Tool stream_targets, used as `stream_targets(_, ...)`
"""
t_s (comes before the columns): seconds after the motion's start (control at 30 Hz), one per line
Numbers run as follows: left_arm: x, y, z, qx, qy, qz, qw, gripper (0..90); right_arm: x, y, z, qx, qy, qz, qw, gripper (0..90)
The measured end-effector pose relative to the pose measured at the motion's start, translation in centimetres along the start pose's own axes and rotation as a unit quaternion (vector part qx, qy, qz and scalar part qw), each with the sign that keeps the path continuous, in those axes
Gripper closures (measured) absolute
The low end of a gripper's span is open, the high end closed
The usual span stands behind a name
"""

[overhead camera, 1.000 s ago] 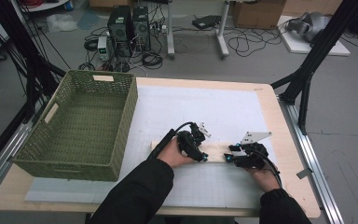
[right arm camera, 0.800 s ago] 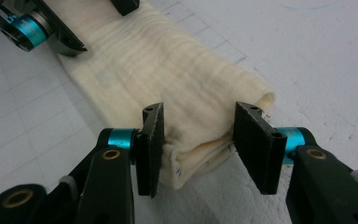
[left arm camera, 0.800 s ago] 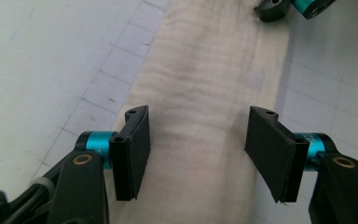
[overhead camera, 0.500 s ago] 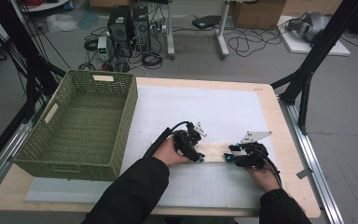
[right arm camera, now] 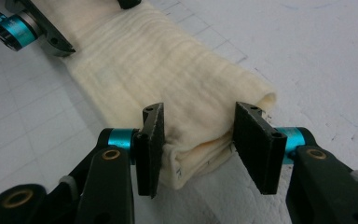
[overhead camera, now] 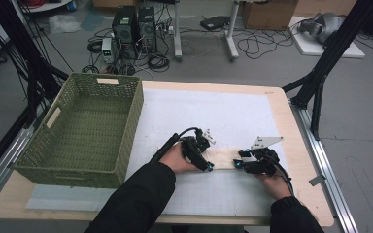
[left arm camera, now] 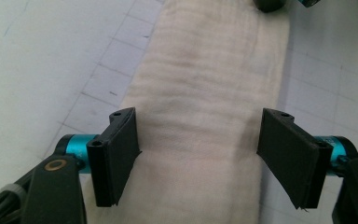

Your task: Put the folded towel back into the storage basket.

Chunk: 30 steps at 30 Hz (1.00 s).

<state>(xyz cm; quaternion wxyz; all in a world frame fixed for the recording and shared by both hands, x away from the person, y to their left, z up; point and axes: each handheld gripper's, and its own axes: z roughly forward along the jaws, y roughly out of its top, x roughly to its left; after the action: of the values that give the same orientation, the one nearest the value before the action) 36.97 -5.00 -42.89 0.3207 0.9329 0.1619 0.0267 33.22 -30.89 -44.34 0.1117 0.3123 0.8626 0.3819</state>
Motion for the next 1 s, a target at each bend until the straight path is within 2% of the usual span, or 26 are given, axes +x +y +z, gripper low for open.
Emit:
stream_targets(0.1, -0.27, 0.07, 0.08, 0.005, 0.013, 0.008, 0.9999, 30.5, 0.02, 0.0, 0.01, 0.0, -0.001, 0.0, 1.0, 53.1)
stream_targets(0.2, -0.37, 0.08, 0.1, 0.004, 0.02, 0.006, 0.9998, 32.4, 0.07, 0.02, 0.0, 0.001, -0.001, -0.001, 1.0, 53.0)
stream_targets(0.57, -0.27, 0.13, 0.01, 0.002, 0.031, -0.006, 0.9995, 40.8, 0.23, 0.1, 0.02, 0.001, -0.005, -0.004, 1.0, 52.9)
stream_targets(0.67, -0.12, 0.15, -0.09, 0.004, 0.035, -0.008, 0.9994, 46.6, 0.26, 0.14, 0.02, 0.001, -0.008, -0.007, 0.9999, 52.4)
stream_targets(0.9, -0.13, 0.19, -0.09, 0.003, 0.04, -0.012, 0.9991, 49.8, 0.31, 0.22, 0.02, -0.002, -0.008, -0.008, 0.9999, 52.2)
stream_targets(0.97, -0.07, 0.17, -0.11, 0.001, 0.045, -0.011, 0.9989, 52.1, 0.32, 0.25, -0.03, -0.004, -0.009, -0.007, 0.9999, 51.9)
stream_targets(1.0, -0.01, 0.16, -0.14, 0.0, 0.047, -0.011, 0.9988, 56.1, 0.31, 0.25, -0.04, -0.006, -0.008, -0.005, 0.9999, 51.8)
